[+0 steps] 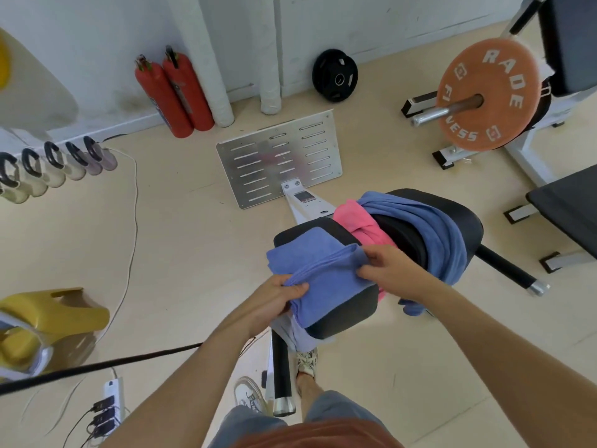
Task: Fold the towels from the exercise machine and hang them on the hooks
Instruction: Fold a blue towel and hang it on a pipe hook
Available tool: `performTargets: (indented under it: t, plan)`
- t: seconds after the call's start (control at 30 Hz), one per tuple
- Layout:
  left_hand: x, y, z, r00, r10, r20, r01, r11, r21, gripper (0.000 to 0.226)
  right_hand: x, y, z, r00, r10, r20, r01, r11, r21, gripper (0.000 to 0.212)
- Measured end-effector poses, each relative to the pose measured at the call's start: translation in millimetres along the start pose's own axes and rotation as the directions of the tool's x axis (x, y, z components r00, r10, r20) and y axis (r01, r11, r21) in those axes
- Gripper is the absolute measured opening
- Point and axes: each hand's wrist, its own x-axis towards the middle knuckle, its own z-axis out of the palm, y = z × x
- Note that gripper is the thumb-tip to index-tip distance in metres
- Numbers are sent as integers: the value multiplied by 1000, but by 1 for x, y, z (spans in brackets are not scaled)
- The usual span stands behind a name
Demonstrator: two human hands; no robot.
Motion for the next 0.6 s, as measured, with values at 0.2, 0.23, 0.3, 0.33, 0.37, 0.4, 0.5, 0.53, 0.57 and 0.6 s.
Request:
performTargets:
  t: [0.2, 0.23, 0.3, 0.33, 0.37, 0.4, 0.5, 0.53, 0.57, 0.6]
  plan:
    - [21, 4, -8, 978, 59, -202, -35, 992, 125, 30, 41, 12, 31, 989, -83, -123, 66, 988, -136, 14]
    - [22, 5, -9, 980, 49, -195, -29, 994, 106, 31, 46, 12, 34, 991, -71, -110, 50, 982, -183, 26]
    - [26, 8, -11, 987, 22, -157, -13, 998, 54, 31, 53, 12, 37, 996, -31, -79, 9, 964, -267, 38]
    - [28, 9, -12, 992, 5, -128, 1, 999, 45, 32, 55, 12, 38, 997, -26, -77, 3, 956, -293, 37]
    - [31, 9, -14, 995, -11, -102, 16, 999, 51, 33, 56, 11, 39, 997, -24, -80, -3, 948, -318, 34]
    - [35, 9, -15, 995, -34, -91, 41, 996, 75, 33, 58, 10, 39, 997, -22, -79, -6, 944, -330, 32]
    - [49, 17, -15, 982, -72, -175, 124, 944, 307, 30, 71, 8, 37, 997, 47, -60, -64, 941, -333, 32]
    - [56, 22, -14, 971, -32, -238, 140, 880, 453, 29, 77, 9, 36, 995, 86, -42, -95, 938, -334, 33]
    - [62, 28, -14, 954, 39, -296, 151, 792, 591, 29, 83, 11, 36, 991, 131, -27, -132, 934, -332, 35]
    - [68, 32, -13, 938, 108, -330, 154, 721, 676, 28, 88, 12, 35, 985, 172, -29, -172, 931, -323, 37]
